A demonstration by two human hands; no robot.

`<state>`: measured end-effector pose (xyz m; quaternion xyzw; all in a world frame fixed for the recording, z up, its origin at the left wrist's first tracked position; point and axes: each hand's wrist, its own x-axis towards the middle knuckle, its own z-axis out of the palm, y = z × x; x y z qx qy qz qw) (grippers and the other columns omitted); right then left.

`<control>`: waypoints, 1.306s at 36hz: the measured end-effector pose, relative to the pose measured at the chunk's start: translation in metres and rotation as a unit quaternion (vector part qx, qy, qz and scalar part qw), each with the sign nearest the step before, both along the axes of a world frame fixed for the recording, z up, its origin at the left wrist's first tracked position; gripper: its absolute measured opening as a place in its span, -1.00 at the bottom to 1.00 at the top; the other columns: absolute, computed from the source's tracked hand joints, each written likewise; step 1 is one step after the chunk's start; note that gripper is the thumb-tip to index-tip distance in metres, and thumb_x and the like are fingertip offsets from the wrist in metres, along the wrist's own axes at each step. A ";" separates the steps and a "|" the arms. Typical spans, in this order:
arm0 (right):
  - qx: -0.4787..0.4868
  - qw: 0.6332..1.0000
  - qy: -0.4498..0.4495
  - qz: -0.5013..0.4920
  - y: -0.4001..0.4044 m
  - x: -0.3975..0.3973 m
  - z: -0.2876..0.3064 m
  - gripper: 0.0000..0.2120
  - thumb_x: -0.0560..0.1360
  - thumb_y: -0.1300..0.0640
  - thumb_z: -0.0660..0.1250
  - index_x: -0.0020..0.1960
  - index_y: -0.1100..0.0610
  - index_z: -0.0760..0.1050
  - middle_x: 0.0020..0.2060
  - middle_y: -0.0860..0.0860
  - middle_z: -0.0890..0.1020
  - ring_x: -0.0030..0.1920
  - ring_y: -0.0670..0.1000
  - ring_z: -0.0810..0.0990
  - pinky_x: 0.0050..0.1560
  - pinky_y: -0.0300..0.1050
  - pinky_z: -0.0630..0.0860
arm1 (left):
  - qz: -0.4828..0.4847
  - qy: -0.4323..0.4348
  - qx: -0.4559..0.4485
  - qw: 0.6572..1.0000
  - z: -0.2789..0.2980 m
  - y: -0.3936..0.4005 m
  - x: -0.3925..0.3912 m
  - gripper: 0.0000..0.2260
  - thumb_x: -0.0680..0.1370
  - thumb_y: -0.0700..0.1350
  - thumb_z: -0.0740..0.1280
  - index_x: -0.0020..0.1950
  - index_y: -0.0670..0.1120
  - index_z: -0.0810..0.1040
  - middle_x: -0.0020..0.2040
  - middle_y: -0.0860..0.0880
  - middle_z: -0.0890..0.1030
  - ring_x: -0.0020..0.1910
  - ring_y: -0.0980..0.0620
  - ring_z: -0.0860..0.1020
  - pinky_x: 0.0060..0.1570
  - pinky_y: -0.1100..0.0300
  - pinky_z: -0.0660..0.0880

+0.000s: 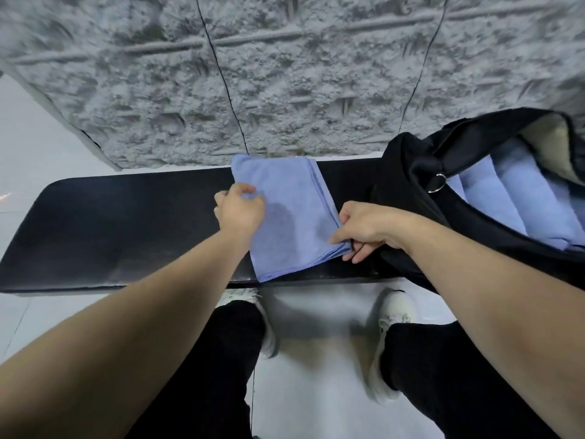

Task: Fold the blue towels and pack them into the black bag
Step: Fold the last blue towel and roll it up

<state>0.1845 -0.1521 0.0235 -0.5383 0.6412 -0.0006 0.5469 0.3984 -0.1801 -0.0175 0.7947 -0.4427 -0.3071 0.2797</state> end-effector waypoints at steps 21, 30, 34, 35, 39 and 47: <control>-0.015 1.000 -0.018 0.018 -0.006 -0.003 -0.012 -0.73 0.61 0.17 0.28 -0.13 0.06 0.19 -0.29 0.14 0.67 -0.39 0.03 0.62 -0.49 -0.18 0.49 | -0.093 0.006 -0.073 0.993 -0.004 -0.010 0.000 -0.58 0.56 -0.37 0.20 0.37 -0.09 0.48 0.40 -0.03 0.28 0.08 0.11 0.43 -0.28 0.54 0.38; -0.017 0.998 0.032 0.051 0.003 -0.003 -0.012 -0.79 0.61 0.15 0.27 -0.11 0.09 0.26 -0.46 0.06 0.64 -0.51 -0.02 0.50 -0.56 -0.22 0.37 | -0.218 -0.237 -0.068 0.944 0.007 0.021 -0.002 -0.77 0.51 -0.18 0.33 0.14 0.05 0.53 0.22 0.02 0.35 0.27 -0.06 0.26 0.12 0.18 0.10; -0.069 0.994 0.059 0.067 0.016 -0.006 -0.012 -0.84 0.56 0.13 0.31 -0.11 0.09 0.34 -0.48 0.01 0.61 -0.53 -0.03 0.42 -0.55 -0.24 0.33 | -0.288 -0.204 -0.095 0.931 0.020 0.036 -0.002 -0.85 0.50 -0.18 0.35 0.02 0.02 0.54 0.07 0.07 0.39 0.07 0.01 0.34 0.07 0.17 0.24; -0.097 0.990 0.070 0.072 0.019 -0.008 -0.013 -0.86 0.54 0.11 0.33 -0.11 0.08 0.37 -0.46 0.00 0.59 -0.51 -0.03 0.42 -0.52 -0.23 0.34 | -0.313 -0.162 -0.081 0.932 0.023 0.040 -0.001 -0.86 0.49 -0.20 0.36 -0.02 0.02 0.54 0.01 0.08 0.42 -0.02 0.04 0.40 0.03 0.18 0.32; -0.224 0.963 0.104 0.109 0.029 -0.012 -0.011 -0.89 0.45 0.04 0.39 -0.06 -0.02 0.49 -0.22 -0.13 0.57 -0.20 -0.04 0.57 -0.18 -0.11 0.52 | -0.404 -0.130 -0.019 0.905 0.025 0.063 0.007 -0.85 0.47 -0.21 0.40 -0.09 0.04 0.56 -0.05 0.08 0.51 -0.17 0.20 0.49 -0.09 0.33 0.37; -0.385 0.875 0.105 0.275 0.045 0.002 -0.013 -0.70 0.50 0.13 0.33 0.22 0.01 0.56 0.05 -0.05 0.55 0.12 -0.01 0.42 0.14 -0.17 0.38 | -0.449 -0.219 -0.018 0.866 0.024 0.074 0.004 -0.75 0.47 -0.18 0.39 0.13 -0.01 0.56 0.11 0.06 0.49 0.12 0.04 0.44 0.10 0.10 0.46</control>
